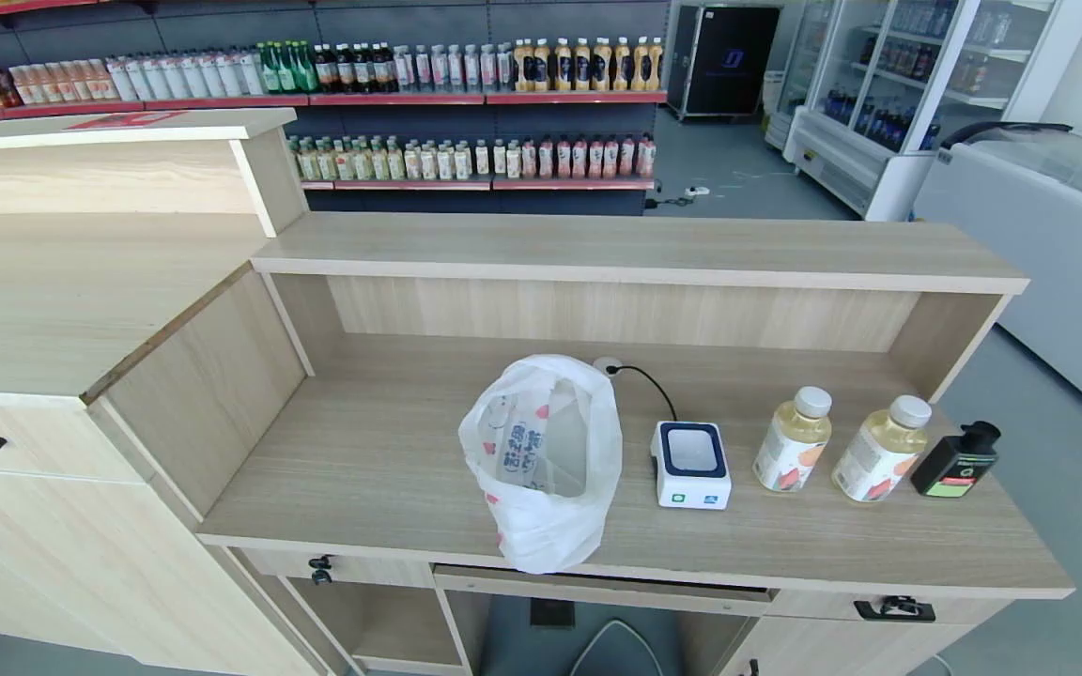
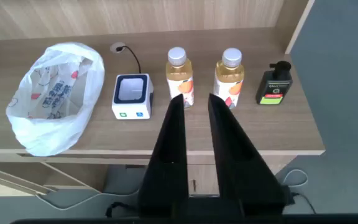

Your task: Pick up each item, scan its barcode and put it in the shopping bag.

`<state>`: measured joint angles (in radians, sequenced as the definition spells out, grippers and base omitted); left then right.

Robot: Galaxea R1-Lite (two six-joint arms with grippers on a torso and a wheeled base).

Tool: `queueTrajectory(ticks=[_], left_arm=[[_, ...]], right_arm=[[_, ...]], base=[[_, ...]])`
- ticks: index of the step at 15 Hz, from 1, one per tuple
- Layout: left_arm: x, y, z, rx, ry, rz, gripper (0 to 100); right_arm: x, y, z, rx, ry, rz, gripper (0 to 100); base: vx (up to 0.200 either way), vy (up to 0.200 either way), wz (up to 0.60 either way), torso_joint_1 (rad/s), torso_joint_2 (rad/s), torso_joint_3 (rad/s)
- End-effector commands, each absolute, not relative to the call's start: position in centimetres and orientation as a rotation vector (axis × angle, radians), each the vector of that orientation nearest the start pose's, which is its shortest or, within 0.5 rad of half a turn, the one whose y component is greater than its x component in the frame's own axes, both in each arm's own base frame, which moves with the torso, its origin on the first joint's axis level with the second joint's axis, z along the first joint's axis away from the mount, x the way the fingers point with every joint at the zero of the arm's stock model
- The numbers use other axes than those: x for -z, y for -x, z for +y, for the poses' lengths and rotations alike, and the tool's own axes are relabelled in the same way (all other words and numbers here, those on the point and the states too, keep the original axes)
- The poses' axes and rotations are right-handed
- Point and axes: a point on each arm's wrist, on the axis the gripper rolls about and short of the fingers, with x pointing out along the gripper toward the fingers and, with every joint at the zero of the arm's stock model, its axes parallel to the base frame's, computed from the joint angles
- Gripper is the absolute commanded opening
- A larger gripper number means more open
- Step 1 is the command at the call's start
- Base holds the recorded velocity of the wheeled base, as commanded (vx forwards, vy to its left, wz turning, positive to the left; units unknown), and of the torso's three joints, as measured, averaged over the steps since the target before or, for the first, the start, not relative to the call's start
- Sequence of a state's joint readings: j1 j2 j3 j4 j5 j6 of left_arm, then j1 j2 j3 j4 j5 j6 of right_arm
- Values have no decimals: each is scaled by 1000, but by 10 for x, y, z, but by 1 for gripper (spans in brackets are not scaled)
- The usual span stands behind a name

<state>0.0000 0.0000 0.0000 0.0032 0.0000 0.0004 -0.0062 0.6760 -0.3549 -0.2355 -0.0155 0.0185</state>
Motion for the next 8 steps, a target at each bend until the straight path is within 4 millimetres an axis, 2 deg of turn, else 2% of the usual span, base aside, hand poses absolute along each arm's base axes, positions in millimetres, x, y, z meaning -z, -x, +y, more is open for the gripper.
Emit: queueTrajectory(ticks=[1, 3, 4, 5, 6, 8], left_arm=[[-75, 23, 0, 0, -2, 3, 100], [-75, 23, 0, 0, 0, 3, 100], [-75, 23, 0, 0, -2, 3, 100], [-75, 23, 0, 0, 0, 3, 100], [-75, 23, 0, 0, 0, 3, 100], [-75, 23, 0, 0, 0, 3, 100]], right_arm=[[-182, -169, -5, 41, 1, 265, 100], [-162, -216, -11, 65, 11, 260, 100], [-154, -226, -13, 69, 15, 261, 100], [-131, -245, -14, 70, 17, 289, 100], [-115, -255, -15, 69, 16, 328, 100], [-98, -262, -16, 69, 16, 391, 100]], base=[[0, 0, 0, 0, 0, 0], [0, 0, 0, 0, 0, 0], [0, 0, 0, 0, 0, 0], [0, 0, 0, 0, 0, 0], [0, 0, 0, 0, 0, 0], [0, 0, 0, 0, 0, 0]])
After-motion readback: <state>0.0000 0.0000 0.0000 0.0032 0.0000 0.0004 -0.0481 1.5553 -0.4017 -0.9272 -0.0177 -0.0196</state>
